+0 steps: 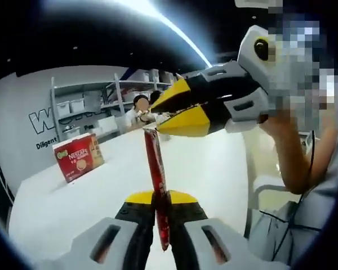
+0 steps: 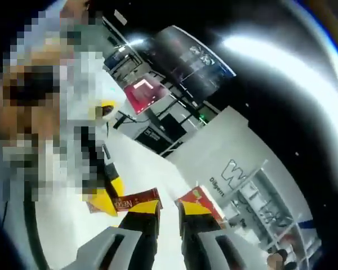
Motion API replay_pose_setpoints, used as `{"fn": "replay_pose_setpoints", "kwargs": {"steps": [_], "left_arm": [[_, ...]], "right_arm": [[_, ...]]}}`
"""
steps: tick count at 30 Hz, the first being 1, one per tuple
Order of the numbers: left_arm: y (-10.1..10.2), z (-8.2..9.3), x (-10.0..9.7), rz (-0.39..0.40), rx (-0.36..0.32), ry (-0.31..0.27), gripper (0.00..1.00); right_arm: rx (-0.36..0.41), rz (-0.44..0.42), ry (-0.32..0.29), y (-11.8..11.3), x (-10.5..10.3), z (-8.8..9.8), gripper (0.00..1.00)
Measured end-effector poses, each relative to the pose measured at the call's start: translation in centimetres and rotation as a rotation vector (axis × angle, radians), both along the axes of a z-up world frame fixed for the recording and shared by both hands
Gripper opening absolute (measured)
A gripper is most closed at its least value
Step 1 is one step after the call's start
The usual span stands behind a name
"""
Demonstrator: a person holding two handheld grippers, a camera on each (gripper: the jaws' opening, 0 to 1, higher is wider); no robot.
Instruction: Tear open the coffee pouch, take out the coffee, and pour the coffee from the pouch into the cup
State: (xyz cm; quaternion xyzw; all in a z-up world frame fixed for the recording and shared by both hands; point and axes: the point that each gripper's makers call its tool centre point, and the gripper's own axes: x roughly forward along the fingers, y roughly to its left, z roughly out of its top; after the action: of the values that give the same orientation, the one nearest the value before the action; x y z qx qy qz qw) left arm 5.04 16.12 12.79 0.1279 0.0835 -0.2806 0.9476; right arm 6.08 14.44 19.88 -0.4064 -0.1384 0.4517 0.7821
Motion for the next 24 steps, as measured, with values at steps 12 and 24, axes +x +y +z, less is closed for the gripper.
{"fn": "replay_pose_setpoints", "kwargs": {"steps": [12,24], "left_arm": [[-0.1,0.2,-0.2,-0.005,-0.002,-0.002,0.10],[0.0,0.0,-0.5,-0.021,0.020,0.007,0.10]], "right_arm": [[-0.009,0.010,-0.032,0.1,-0.7,0.0,0.15],[-0.054,0.129,0.043,1.0,-1.4,-1.3,0.15]]}}
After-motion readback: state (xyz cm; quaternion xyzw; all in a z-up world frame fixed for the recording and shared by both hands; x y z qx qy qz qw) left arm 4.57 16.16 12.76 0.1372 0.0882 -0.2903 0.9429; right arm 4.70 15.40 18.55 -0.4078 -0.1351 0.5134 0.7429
